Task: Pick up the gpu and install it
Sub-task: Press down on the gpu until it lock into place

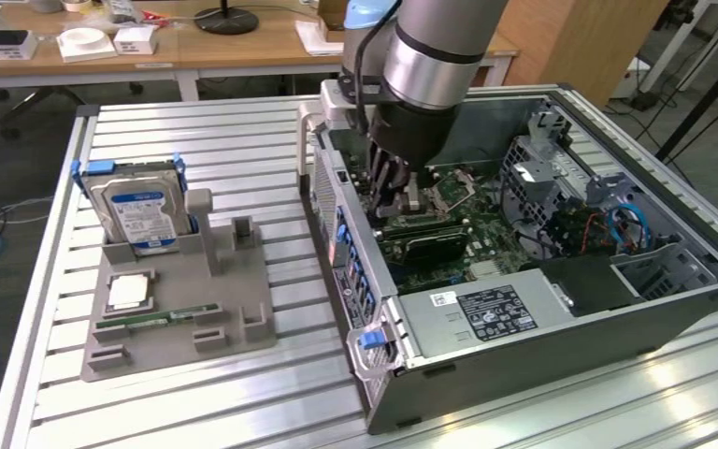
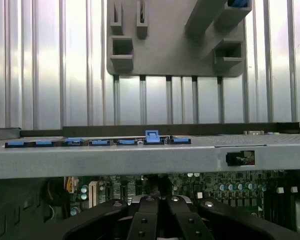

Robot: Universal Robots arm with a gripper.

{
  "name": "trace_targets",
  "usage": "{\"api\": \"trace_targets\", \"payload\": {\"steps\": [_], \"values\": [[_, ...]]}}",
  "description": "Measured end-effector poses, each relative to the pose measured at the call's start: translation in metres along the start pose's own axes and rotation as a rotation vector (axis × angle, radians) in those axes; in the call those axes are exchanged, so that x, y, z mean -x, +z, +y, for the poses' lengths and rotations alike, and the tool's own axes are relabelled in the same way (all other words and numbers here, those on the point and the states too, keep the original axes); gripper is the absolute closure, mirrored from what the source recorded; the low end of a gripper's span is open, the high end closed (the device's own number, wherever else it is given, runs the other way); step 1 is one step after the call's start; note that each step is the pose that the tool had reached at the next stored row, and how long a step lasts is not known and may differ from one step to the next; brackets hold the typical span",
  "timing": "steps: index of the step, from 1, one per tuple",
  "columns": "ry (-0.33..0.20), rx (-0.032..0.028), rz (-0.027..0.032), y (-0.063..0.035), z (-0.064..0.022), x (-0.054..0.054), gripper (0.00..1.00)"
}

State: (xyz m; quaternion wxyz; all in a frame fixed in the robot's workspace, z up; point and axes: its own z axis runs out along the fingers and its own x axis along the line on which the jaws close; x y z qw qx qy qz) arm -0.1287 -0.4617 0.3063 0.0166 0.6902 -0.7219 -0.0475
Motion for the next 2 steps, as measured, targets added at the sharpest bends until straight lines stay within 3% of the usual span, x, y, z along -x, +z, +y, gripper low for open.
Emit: {"api": "trace_targets", "payload": {"steps": [2], "values": [[0.000,0.0000,0.0000,0.0000,0.0000,0.0000,0.89]]}}
